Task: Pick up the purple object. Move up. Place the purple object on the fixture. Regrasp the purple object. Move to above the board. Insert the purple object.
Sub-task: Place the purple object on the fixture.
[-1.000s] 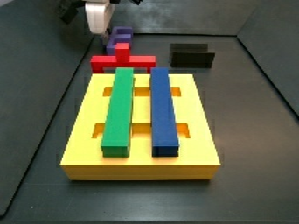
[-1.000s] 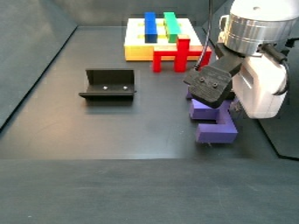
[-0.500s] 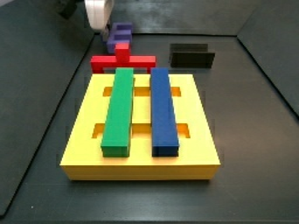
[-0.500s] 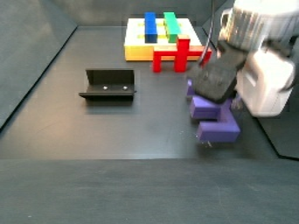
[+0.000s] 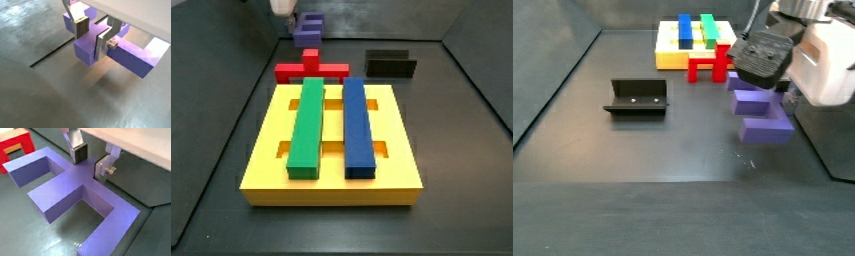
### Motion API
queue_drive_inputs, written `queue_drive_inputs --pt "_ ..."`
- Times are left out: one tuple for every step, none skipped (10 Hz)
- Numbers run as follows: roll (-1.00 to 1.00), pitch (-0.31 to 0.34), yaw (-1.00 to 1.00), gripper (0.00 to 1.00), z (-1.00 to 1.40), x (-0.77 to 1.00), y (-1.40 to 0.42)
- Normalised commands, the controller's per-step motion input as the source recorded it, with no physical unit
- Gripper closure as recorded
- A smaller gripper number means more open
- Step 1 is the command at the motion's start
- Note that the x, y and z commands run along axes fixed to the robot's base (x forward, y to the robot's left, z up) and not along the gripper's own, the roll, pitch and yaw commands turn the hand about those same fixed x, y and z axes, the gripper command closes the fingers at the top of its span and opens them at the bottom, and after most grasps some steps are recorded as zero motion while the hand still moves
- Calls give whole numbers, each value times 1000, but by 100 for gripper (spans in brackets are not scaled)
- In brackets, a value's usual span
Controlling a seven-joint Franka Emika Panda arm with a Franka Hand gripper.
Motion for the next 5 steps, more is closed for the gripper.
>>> queue_drive_inputs --pt "-186 0 66 100 0 543 0" --pt "-191 0 63 100 0 603 -14" --pt "-203 0 46 100 0 589 -17" --pt "-217 0 40 100 0 580 -26" --pt "-191 49 63 100 77 580 -77"
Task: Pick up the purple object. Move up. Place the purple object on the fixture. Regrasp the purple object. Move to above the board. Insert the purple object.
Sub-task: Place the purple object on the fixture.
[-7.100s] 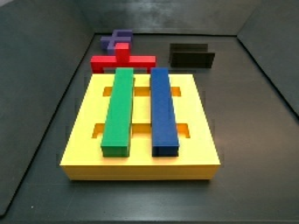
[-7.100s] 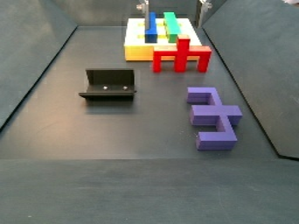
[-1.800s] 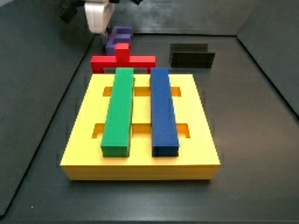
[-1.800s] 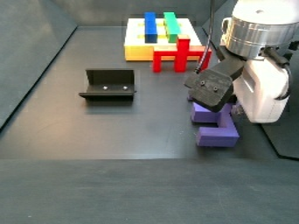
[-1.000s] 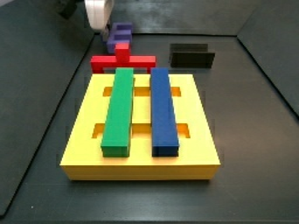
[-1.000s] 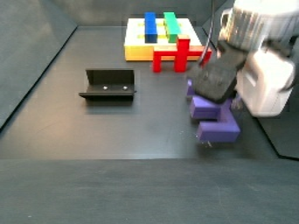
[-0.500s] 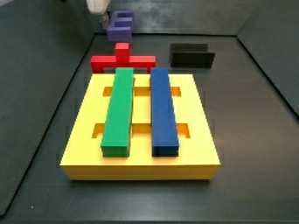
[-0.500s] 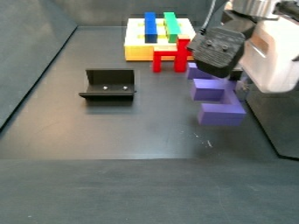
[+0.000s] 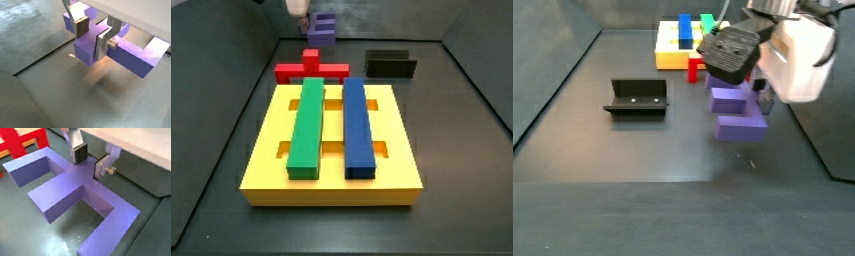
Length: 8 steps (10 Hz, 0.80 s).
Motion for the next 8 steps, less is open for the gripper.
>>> queue_drive_inputs --pt "-149 120 103 100 171 546 -146" --pt "-160 109 211 100 154 469 -157" --pt "-89 117 297 100 100 486 -203" --pt "-34 169 334 100 51 557 -206" --pt "-14 200 374 100 23 609 -183" --pt "-6 251 377 100 31 626 -151" --pt "-14 283 360 100 40 629 -129" --pt "-9 297 357 100 60 614 -120"
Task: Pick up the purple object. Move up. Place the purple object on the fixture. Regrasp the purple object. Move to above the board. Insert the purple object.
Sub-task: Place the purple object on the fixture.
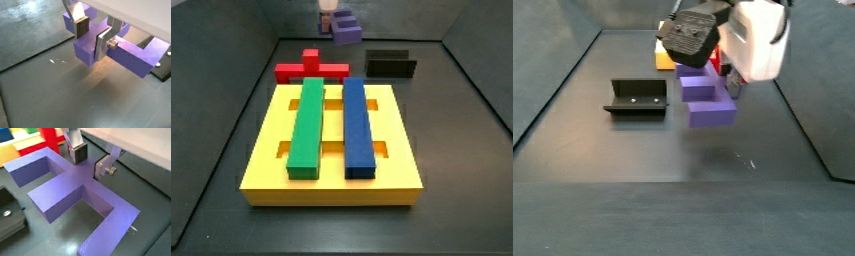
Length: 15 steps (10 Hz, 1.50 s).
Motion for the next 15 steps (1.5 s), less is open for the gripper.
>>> queue_drive_inputs --pt "0 311 360 100 80 603 -106" --pt "0 417 320 100 186 611 -91" --pt "0 420 314 100 214 603 -74" --pt "0 406 323 100 186 589 -69" --pt "0 377 360 100 134 589 -89" --pt "-3 306 417 100 109 600 -137" --pt "-43 231 369 100 69 734 -180" --pt "-63 171 411 100 23 726 -226" --pt "-57 174 434 100 26 717 -240" --pt "-46 177 443 100 20 711 -254" --pt "-26 189 491 100 31 660 -240" --pt "0 211 494 100 57 666 -243" --pt "0 277 380 100 54 771 -203" --pt "0 274 354 100 43 760 -186" --pt "0 277 389 100 37 726 -183"
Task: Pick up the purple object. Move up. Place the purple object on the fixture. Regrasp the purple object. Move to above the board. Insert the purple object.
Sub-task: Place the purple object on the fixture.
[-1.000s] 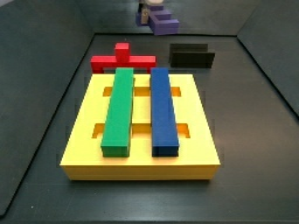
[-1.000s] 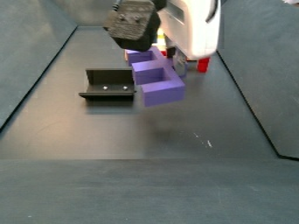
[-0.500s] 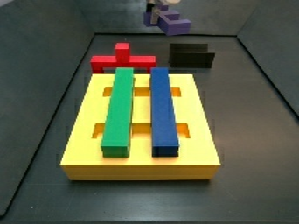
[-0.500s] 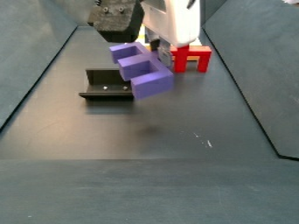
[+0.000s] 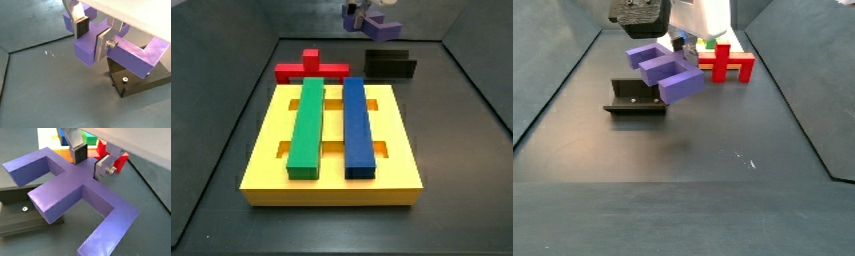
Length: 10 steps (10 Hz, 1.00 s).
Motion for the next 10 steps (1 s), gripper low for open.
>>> queue_drive_inputs --pt "-57 283 477 100 3 663 -220" --pt "-111 271 520 100 0 606 -257" --pt "-180 277 509 100 0 600 -283" --pt "-260 371 460 100 0 594 -280" --pt "-340 391 463 100 0 557 -311" --pt "-389 411 474 100 0 523 -331" --pt "-383 406 477 100 0 520 -331" --pt "-380 400 480 100 0 520 -331" --pt "-354 386 491 100 0 517 -326" --pt "-249 369 497 100 71 526 -280"
